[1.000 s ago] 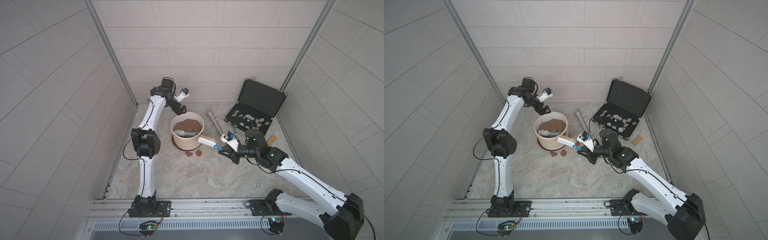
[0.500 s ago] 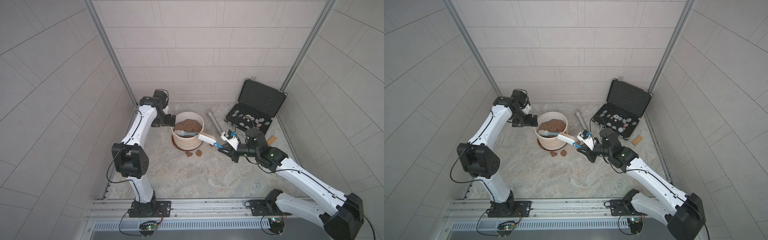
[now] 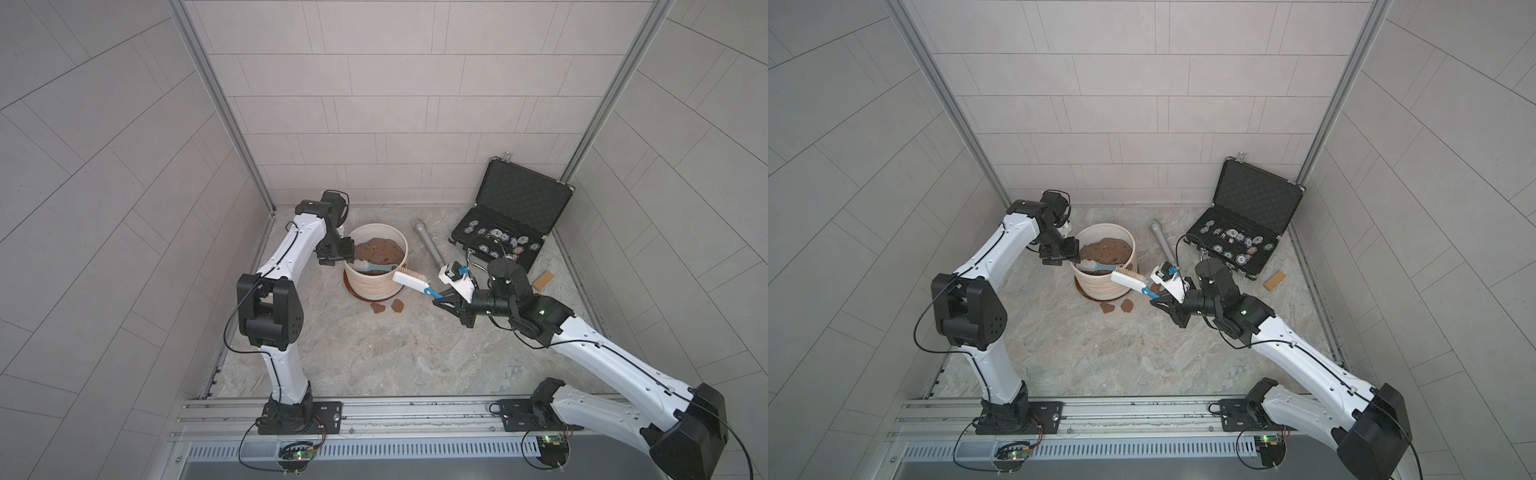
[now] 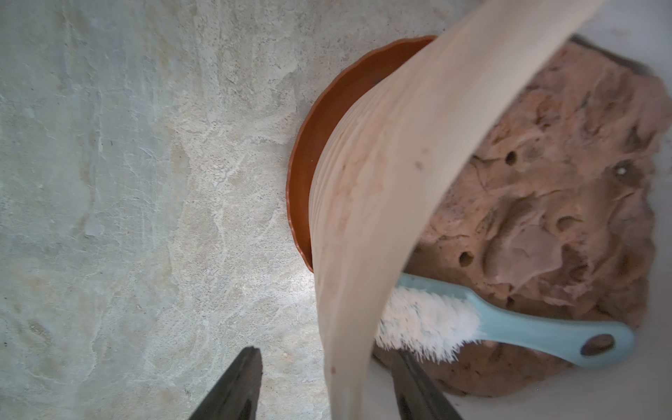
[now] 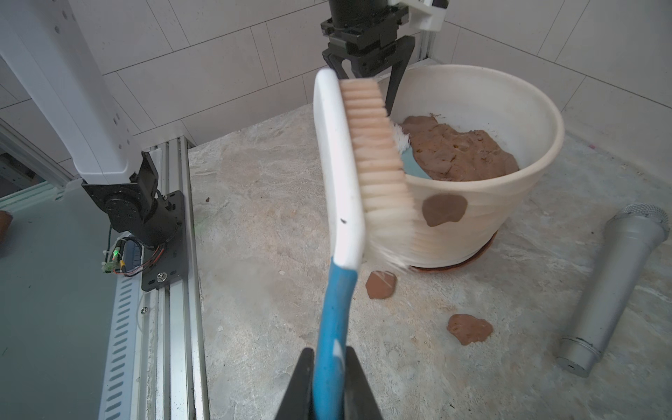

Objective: Scrub the dried mud off the ceramic pot
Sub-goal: Rotate the pot on the tray.

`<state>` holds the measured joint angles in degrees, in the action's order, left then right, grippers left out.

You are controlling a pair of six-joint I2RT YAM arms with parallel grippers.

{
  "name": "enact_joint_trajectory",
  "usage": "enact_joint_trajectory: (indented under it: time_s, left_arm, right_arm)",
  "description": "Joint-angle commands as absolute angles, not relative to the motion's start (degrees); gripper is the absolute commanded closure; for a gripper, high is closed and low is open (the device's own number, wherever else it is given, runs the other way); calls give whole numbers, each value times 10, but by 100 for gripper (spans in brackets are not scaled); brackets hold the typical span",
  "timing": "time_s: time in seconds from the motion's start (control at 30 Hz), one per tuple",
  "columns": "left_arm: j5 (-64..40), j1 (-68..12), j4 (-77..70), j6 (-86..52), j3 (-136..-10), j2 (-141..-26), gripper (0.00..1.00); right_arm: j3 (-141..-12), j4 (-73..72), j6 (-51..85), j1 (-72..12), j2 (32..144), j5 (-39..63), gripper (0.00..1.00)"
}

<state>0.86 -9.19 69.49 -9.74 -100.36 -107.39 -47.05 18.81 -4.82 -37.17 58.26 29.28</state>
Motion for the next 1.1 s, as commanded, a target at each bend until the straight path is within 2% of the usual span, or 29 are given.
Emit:
enact_joint_trajectory:
  time_s: [0.0, 0.27, 0.57, 0.83, 1.07]
  left_arm:
    - [13, -96, 715, -85, -1033, -1086, 54]
    - [44, -94, 760, -42, -1097, -1137, 99]
    - [63, -94, 787, 59, -1192, -1192, 100]
    - [-46, -93, 855, 278, -1351, -1280, 100]
    - [-15, -93, 877, 483, -1387, -1334, 100]
  right_arm:
    - [-460, 174, -42, -374, 567, 286, 100]
    - [-457, 173, -40, -374, 564, 292, 100]
    - [-450, 173, -40, -374, 560, 289, 100]
    - [-447, 194, -85, -374, 579, 330, 100]
    - [-436, 184, -111, -374, 591, 419, 100]
